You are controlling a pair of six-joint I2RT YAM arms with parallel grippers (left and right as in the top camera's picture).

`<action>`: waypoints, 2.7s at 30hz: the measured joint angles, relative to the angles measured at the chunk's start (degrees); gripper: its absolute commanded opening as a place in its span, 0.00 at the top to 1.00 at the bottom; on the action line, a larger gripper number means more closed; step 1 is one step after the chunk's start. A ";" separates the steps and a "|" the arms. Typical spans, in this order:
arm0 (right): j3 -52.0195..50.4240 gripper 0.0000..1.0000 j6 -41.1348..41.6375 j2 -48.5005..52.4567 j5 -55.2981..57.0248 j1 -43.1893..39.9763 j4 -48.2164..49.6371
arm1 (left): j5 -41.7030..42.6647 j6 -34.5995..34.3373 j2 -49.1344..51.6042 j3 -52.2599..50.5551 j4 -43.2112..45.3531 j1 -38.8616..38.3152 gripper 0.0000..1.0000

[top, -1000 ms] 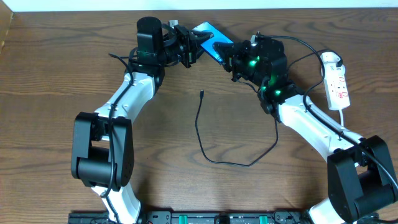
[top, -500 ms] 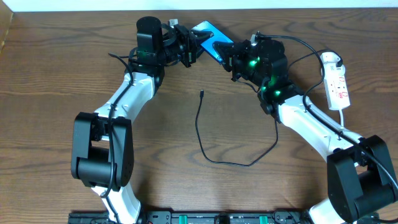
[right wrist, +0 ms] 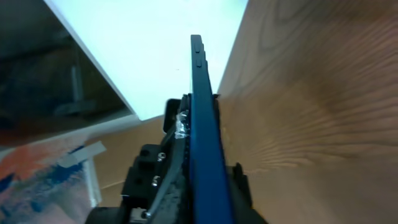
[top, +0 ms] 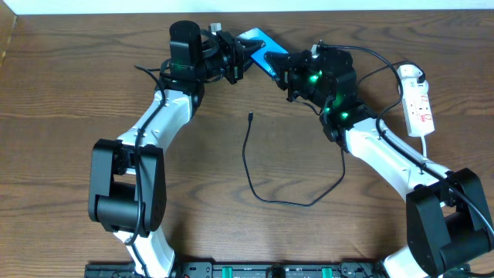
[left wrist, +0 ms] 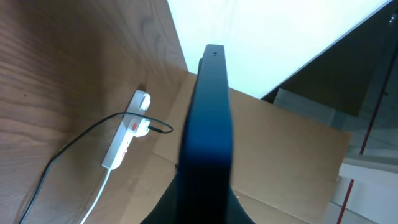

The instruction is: Plug charger to phone and switch on socket

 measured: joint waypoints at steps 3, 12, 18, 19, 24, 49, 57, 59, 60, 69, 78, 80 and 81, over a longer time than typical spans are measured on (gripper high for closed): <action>0.00 0.71 -2.97 0.00 -0.81 0.46 -0.74 | 0.02 1.16 0.00 0.00 -0.15 -0.02 0.93; -0.02 0.53 -13.70 0.00 -3.39 1.81 -2.82 | 0.02 8.11 0.00 0.00 -0.44 -0.17 0.93; -0.39 0.49 -24.63 0.02 -5.18 0.79 -3.63 | 0.72 14.05 0.00 0.02 -2.75 -0.04 0.93; -0.55 0.47 -26.67 0.02 -5.79 0.26 -3.80 | 1.20 15.17 0.00 0.02 -2.75 0.02 0.93; -0.87 0.38 -35.54 0.04 -11.28 -2.47 -5.31 | 5.38 21.86 0.00 0.09 -2.80 0.57 0.93; -0.81 0.49 -55.10 0.07 -13.94 -13.42 -26.08 | 30.58 44.52 0.00 0.09 -3.78 4.28 0.93; -0.81 0.58 -63.14 0.07 -12.37 -13.42 -35.52 | 33.51 47.87 0.00 0.09 -3.76 4.35 0.93; -0.81 0.58 -64.04 0.07 -11.89 -13.42 -36.89 | 33.46 48.13 0.00 0.09 -3.78 4.68 0.93; -0.81 0.59 -64.28 0.07 -11.67 -13.42 -37.48 | 33.44 48.26 0.00 0.09 -3.85 4.98 0.93; 7.21 0.66 -69.66 0.42 -3.17 -12.68 -57.61 | 28.87 49.03 0.00 0.09 -11.04 12.28 0.93; 19.71 0.84 -75.06 0.42 4.74 -11.63 -68.08 | 27.12 49.00 0.00 0.09 -13.05 17.00 0.93; 20.46 0.85 -75.32 0.42 5.31 -11.37 -68.37 | 27.02 49.00 0.00 0.09 -13.44 17.59 0.93; 20.81 0.85 -75.45 0.42 5.51 -11.02 -68.54 | 26.99 49.00 0.00 0.09 -13.51 17.92 0.93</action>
